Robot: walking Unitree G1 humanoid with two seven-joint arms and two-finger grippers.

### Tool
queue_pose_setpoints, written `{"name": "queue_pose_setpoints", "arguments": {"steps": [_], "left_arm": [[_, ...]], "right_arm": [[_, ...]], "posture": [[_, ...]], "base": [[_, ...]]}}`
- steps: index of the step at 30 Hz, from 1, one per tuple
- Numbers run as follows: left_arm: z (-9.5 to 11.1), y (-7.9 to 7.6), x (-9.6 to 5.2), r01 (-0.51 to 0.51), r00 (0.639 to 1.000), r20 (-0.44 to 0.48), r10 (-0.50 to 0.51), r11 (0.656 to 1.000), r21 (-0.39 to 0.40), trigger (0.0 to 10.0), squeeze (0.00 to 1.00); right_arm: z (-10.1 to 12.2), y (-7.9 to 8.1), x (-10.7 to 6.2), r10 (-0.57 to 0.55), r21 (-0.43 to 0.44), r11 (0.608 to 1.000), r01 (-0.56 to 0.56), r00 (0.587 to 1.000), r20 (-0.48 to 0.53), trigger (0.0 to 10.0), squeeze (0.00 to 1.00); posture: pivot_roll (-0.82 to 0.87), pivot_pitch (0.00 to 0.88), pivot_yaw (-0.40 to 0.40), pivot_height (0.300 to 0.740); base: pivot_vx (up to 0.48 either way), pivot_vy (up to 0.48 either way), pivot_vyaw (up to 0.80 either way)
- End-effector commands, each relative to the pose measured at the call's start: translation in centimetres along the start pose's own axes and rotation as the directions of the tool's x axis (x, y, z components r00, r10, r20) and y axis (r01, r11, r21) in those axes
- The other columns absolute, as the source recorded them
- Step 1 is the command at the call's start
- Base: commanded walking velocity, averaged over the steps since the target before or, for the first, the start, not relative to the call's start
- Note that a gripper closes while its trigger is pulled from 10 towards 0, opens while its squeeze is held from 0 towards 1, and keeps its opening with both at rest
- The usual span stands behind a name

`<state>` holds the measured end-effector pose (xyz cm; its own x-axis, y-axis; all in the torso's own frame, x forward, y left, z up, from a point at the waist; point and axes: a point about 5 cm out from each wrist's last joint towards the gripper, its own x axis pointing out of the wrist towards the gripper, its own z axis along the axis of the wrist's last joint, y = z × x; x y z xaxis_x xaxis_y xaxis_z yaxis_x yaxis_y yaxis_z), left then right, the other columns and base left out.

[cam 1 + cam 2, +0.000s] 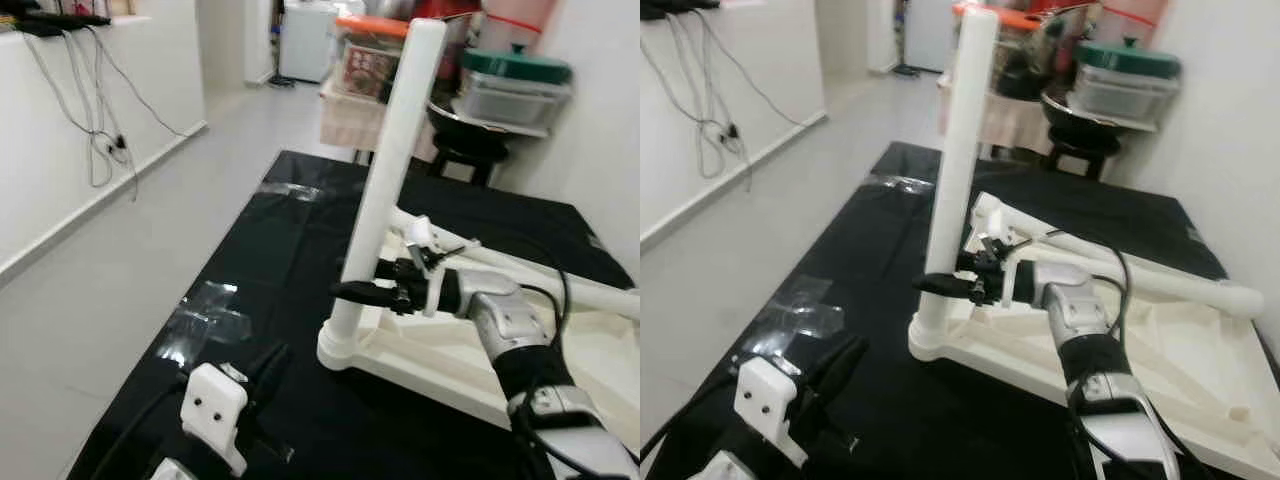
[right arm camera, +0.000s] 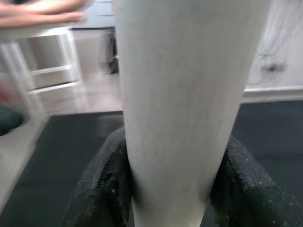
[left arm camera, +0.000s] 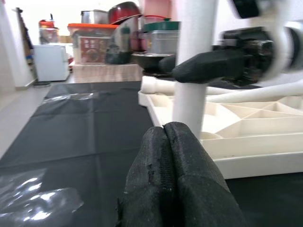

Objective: Building children table

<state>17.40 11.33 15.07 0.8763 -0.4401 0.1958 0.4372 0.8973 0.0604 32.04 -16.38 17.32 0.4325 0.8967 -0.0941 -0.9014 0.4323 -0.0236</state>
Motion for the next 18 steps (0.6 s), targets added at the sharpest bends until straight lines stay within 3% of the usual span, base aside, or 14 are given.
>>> {"name": "queue_pose_setpoints", "arguments": {"steps": [1, 2, 3, 4, 5, 6, 7, 8, 11, 12, 18], "left_arm": [[0.1, -0.2, 0.0, 0.004, 1.0, 0.0, -0.004, 1.0, -0.009, 10.0, 0.0], [0.1, -0.1, 0.0, 0.003, 1.0, -0.001, -0.003, 1.0, -0.007, 10.0, 0.0], [0.1, -0.1, 0.0, 0.003, 1.0, -0.001, -0.003, 1.0, -0.007, 10.0, 0.0], [0.0, 0.1, -0.1, 0.005, 1.0, -0.004, -0.005, 1.0, -0.008, 10.0, 0.0], [0.0, 0.2, -0.1, 0.008, 1.0, -0.005, -0.008, 1.0, -0.009, 10.0, 0.0], [0.0, 0.2, -0.1, 0.008, 1.0, -0.005, -0.008, 1.0, -0.009, 10.0, 0.0], [-0.1, 0.3, -0.1, 0.012, 1.0, -0.007, -0.012, 1.0, -0.009, 10.0, 0.0], [-0.2, 0.3, -0.1, 0.016, 1.0, -0.009, -0.016, 1.0, -0.01, 10.0, 0.0], [-0.2, 0.4, 0.0, 0.018, 1.0, -0.01, -0.018, 1.0, -0.01, 10.0, 0.0], [-0.3, 0.4, 0.0, 0.019, 1.0, -0.011, -0.019, 1.0, -0.011, 10.0, 0.0], [-0.4, 0.4, 0.1, 0.016, 1.0, -0.01, -0.016, 1.0, -0.011, 10.0, 0.0]], "right_arm": [[-2.6, 0.8, -0.6, -0.065, 0.04, 0.997, 0.072, 0.986, -0.154, 0.0, 0.0], [-3.5, 2.1, -0.4, -0.286, 0.092, 0.948, 0.305, 0.942, -0.175, 0.0, 0.0], [-3.5, 2.1, -0.4, -0.286, 0.092, 0.948, 0.305, 0.942, -0.175, 0.0, 0.0], [-4.9, 3.7, -1.5, -0.497, 0.141, 0.83, 0.54, 0.83, -0.253, 0.0, 0.0], [-5.7, 5.0, -2.8, -0.613, 0.128, 0.732, 0.669, 0.729, -0.304, 0.0, 0.0], [-5.7, 5.0, -2.8, -0.613, 0.128, 0.732, 0.669, 0.729, -0.304, 0.0, 0.0], [-6.0, 5.6, -3.8, -0.685, 0.106, 0.659, 0.745, 0.652, -0.324, 0.0, 0.0], [-5.9, 5.7, -4.2, -0.717, 0.079, 0.632, 0.771, 0.62, -0.319, 0.0, 0.0], [-5.7, 5.4, -4.3, -0.739, 0.062, 0.614, 0.787, 0.601, -0.305, 0.0, 0.0], [-5.5, 5.3, -3.6, -0.731, 0.066, 0.627, 0.776, 0.616, -0.293, 0.0, 0.0], [-4.6, 5.9, -2.4, -0.734, 0.062, 0.623, 0.78, 0.61, -0.3, 0.0, 0.0]], "posture": [[0.04, 0.012, -0.153, 0.74], [0.02, 0.02, -0.151, 0.74], [0.02, 0.02, -0.151, 0.74], [0.01, 0.025, -0.146, 0.74], [0.0, 0.017, -0.145, 0.74], [0.0, 0.017, -0.145, 0.74], [0.0, 0.009, -0.135, 0.74], [0.0, 0.006, -0.133, 0.74], [0.0, 0.006, -0.133, 0.74], [0.01, 0.0, -0.132, 0.74], [0.0, 0.0, -0.134, 0.74]], "base": [[0.0, 0.0, 0.0], [0.0, 0.0, 0.0], [0.0, 0.0, 0.0], [0.0, 0.0, 0.0], [0.0, 0.0, 0.0], [0.0, 0.0, 0.0], [0.0, 0.0, 0.0], [0.0, 0.0, 0.0], [0.0, 0.0, 0.0], [0.0, 0.0, 0.0], [0.0, 0.0, 0.0]]}}
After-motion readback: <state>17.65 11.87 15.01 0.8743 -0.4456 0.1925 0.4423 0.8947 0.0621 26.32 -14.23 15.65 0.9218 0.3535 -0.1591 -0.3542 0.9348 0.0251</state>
